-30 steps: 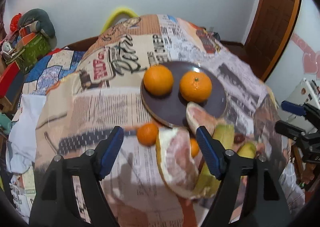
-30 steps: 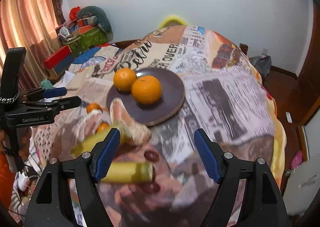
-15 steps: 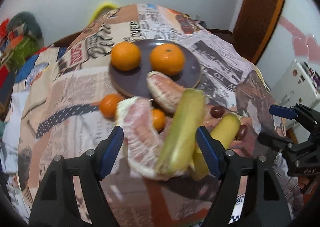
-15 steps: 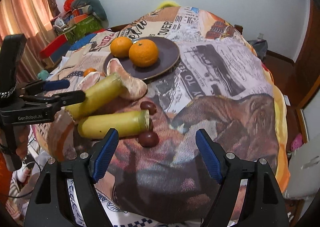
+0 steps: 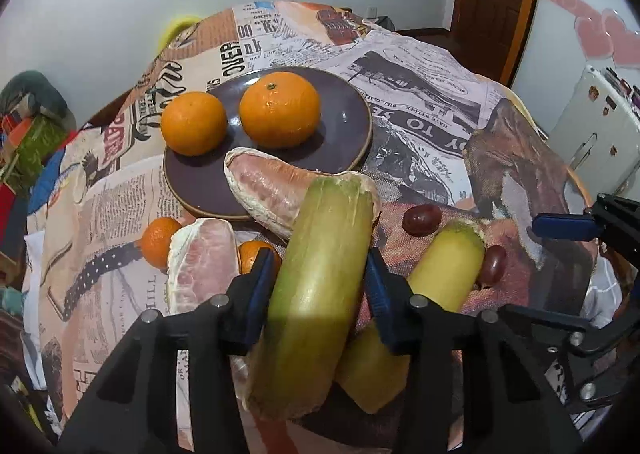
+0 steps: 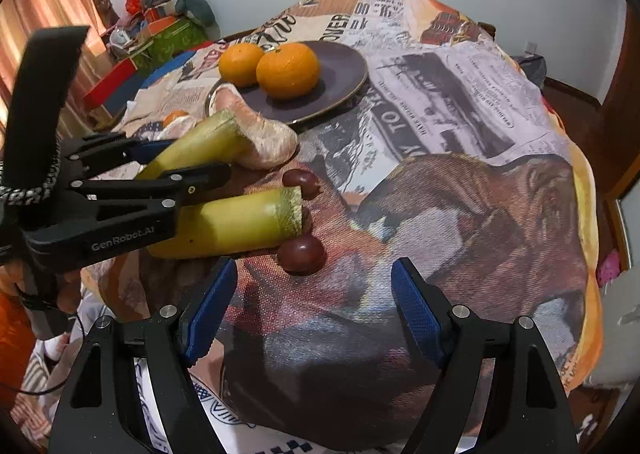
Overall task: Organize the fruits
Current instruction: 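Grasp the green-yellow sugarcane segment with the left tool, then grasp the yellow sugarcane segment with the right tool while left tool holds its segment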
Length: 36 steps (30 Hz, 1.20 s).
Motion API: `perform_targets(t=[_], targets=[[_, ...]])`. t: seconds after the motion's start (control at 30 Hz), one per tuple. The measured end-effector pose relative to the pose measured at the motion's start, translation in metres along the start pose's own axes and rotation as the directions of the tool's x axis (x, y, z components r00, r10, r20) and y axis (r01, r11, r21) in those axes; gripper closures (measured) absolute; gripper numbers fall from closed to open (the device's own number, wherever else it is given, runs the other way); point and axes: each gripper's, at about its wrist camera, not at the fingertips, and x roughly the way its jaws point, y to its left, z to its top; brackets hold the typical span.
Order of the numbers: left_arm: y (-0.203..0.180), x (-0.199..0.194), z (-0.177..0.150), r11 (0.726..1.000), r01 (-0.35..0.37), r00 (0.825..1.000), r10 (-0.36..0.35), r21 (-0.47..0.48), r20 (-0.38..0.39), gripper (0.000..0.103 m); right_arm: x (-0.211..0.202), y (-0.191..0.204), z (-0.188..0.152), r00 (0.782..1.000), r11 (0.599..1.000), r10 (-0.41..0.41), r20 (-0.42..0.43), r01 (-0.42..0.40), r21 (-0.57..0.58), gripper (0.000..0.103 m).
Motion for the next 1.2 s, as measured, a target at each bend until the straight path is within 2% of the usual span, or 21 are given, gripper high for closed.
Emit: perform_targets(t=[0.3, 0.47, 0.73, 0.93, 1.07, 1.2], targets=[[-0.001, -0.015, -0.017, 0.999, 0.018, 1.000, -0.018, 0.027, 0.001, 0.065, 0.009, 0.007, 0.000, 1.000, 1.000, -0.018, -0.020, 0.017, -0.024, 0.026], [-0.004, -0.020, -0.029, 0.999, 0.043, 0.999, -0.043, 0.012, -0.006, 0.066, 0.011, 0.012, 0.006, 0.999, 0.999, -0.033, -0.017, 0.033, -0.037, 0.026], [-0.007, -0.025, -0.039, 0.995, 0.095, 0.995, -0.096, -0.021, -0.009, 0.066, 0.007, 0.003, 0.018, 0.999, 0.999, -0.033, 0.011, 0.033, 0.005, 0.026], [0.006, -0.028, -0.043, 0.985, 0.143, 0.990, -0.144, -0.094, -0.003, 0.066, -0.004, 0.008, 0.014, 0.999, 0.999, -0.013, 0.033, 0.012, 0.030, 0.026], [0.022, -0.039, -0.043, 0.981, 0.140, 0.990, -0.137, -0.132, 0.031, 0.066, -0.006, 0.022, 0.013, 0.999, 0.999, 0.025, 0.048, -0.027, 0.041, 0.026], [0.042, -0.051, -0.046, 0.972, 0.147, 0.988, -0.136, -0.182, 0.067, 0.066, 0.008, 0.033, 0.016, 0.997, 0.994, 0.069, 0.024, -0.071, 0.079, 0.026]])
